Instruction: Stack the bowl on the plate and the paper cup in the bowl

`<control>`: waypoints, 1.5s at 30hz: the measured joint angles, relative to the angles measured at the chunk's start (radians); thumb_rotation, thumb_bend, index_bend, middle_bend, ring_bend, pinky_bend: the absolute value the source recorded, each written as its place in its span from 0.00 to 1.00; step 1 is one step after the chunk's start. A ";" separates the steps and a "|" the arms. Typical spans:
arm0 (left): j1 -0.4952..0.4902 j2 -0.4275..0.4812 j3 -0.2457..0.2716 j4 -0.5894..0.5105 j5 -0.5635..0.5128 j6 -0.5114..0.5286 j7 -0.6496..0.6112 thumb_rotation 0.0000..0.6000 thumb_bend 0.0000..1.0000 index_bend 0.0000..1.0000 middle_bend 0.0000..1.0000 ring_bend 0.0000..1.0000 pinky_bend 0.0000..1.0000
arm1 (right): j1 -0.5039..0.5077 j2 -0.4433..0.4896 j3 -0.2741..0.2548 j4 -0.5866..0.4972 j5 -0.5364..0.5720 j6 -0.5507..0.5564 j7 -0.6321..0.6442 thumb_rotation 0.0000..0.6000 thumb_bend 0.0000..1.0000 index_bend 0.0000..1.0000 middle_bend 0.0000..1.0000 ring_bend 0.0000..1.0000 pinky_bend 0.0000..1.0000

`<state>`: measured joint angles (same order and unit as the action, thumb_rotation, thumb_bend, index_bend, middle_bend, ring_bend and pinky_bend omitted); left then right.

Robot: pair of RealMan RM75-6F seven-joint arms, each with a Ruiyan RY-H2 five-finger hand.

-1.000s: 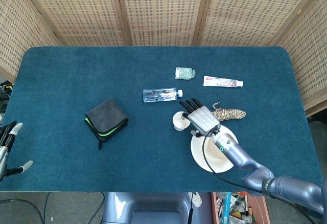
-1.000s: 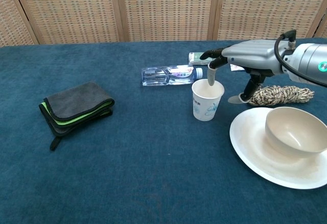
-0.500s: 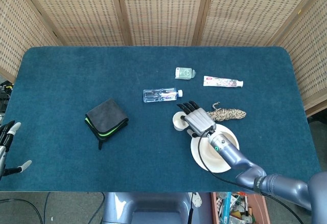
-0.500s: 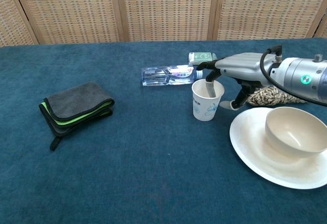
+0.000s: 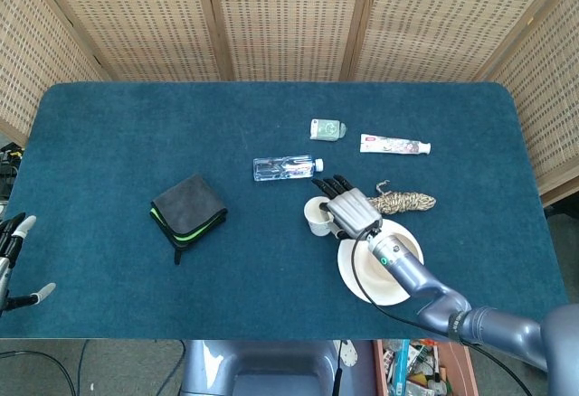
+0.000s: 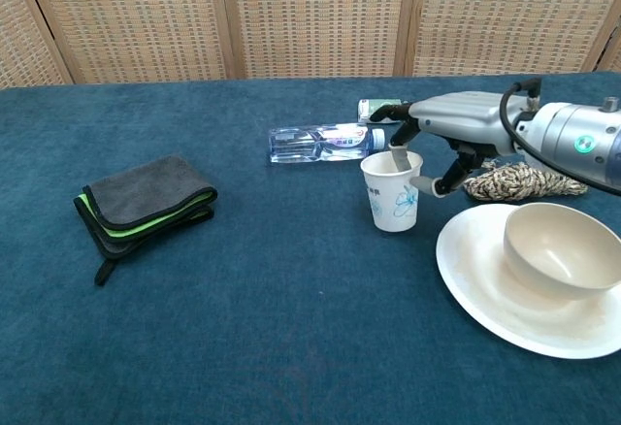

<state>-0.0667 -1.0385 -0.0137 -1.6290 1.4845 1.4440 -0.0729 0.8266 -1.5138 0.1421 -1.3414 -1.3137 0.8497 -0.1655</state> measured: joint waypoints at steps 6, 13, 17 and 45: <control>-0.002 -0.002 0.001 0.002 -0.002 -0.004 0.004 1.00 0.00 0.00 0.00 0.00 0.00 | -0.020 0.063 0.004 -0.063 -0.037 0.052 0.028 1.00 0.53 0.69 0.00 0.00 0.00; 0.002 -0.003 0.005 -0.002 0.009 0.006 0.009 1.00 0.00 0.00 0.00 0.00 0.00 | -0.094 0.227 -0.013 -0.163 -0.126 0.178 0.100 1.00 0.54 0.69 0.00 0.00 0.00; 0.003 -0.005 0.008 -0.004 0.017 0.009 0.016 1.00 0.00 0.00 0.00 0.00 0.00 | -0.165 0.325 -0.059 -0.181 -0.213 0.269 0.173 1.00 0.55 0.69 0.00 0.00 0.00; 0.002 -0.017 0.012 -0.007 0.015 0.003 0.043 1.00 0.00 0.00 0.00 0.00 0.00 | -0.340 0.244 -0.256 0.179 -0.468 0.454 0.424 1.00 0.55 0.69 0.00 0.00 0.00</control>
<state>-0.0651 -1.0556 -0.0013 -1.6358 1.4991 1.4473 -0.0297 0.4870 -1.2697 -0.1142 -1.1627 -1.7819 1.3040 0.2588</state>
